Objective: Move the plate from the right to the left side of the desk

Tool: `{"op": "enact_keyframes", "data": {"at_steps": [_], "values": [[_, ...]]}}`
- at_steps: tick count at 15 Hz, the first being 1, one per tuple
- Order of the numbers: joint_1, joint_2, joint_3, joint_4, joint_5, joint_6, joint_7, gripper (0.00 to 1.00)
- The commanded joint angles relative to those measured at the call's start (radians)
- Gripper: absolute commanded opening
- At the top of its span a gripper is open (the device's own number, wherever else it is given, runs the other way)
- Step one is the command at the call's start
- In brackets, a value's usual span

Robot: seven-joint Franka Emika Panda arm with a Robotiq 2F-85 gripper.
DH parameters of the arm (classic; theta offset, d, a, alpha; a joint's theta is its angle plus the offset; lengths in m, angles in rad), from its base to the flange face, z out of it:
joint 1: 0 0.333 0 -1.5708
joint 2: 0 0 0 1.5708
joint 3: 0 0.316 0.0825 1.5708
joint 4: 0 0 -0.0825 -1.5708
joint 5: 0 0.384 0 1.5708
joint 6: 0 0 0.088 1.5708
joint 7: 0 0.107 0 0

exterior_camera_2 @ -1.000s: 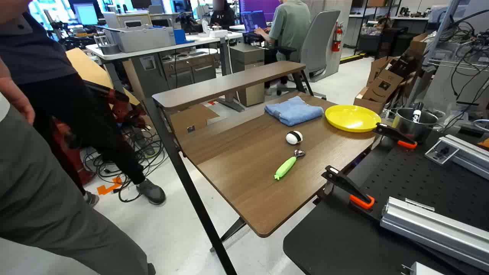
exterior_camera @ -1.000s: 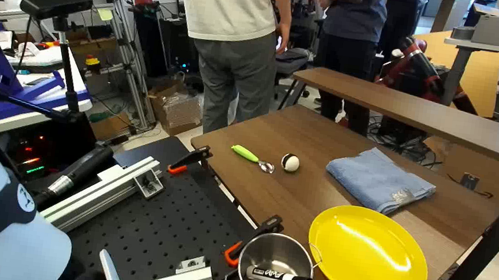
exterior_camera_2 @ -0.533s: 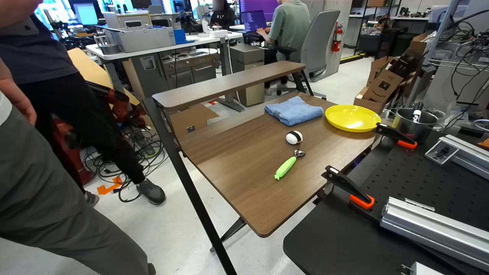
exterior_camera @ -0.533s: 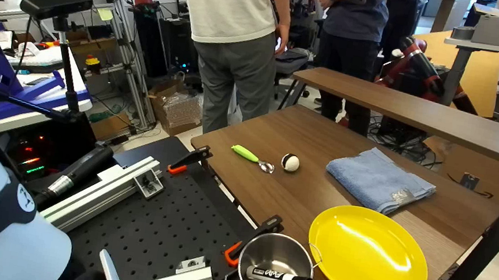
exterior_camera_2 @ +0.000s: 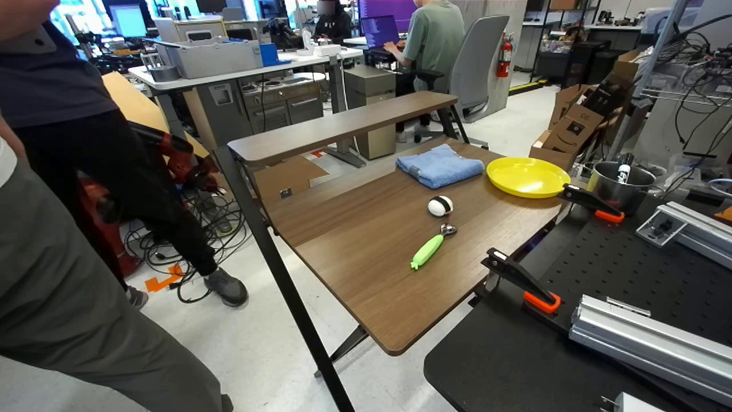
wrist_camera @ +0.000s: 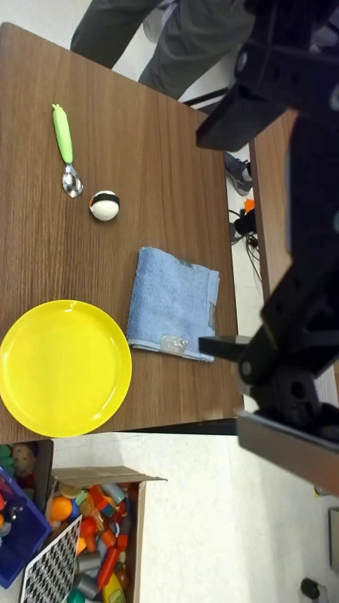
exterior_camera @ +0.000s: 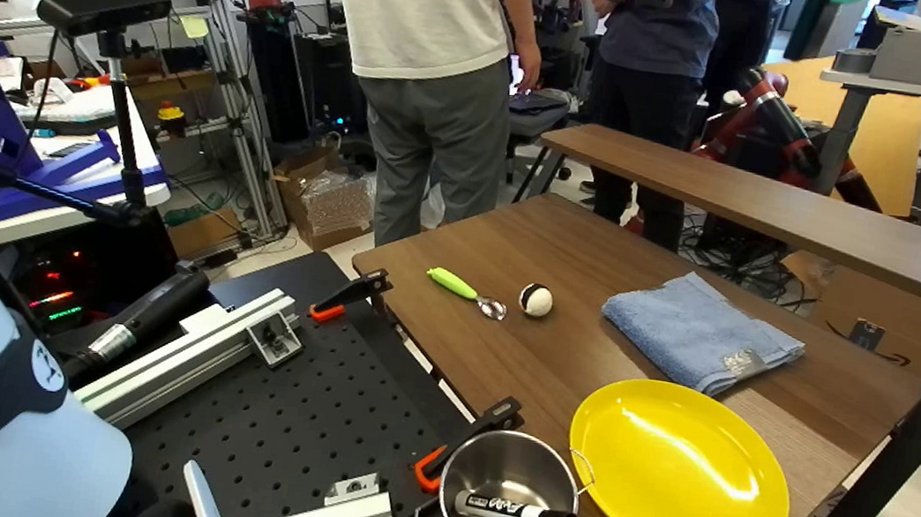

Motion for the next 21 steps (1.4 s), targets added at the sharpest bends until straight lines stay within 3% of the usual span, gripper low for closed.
{"op": "enact_keyframes", "data": {"at_steps": [1, 5, 9, 21], "values": [[-0.015, 0.161, -0.005, 0.074, 0.113, 0.064, -0.064, 1.0], [-0.072, 0.371, 0.023, 0.173, 0.229, 0.088, -0.125, 1.0], [-0.178, 0.562, 0.097, 0.297, 0.292, 0.072, -0.146, 1.0], [-0.394, 0.941, 0.303, 0.511, 0.233, 0.254, -0.117, 1.0]]}}
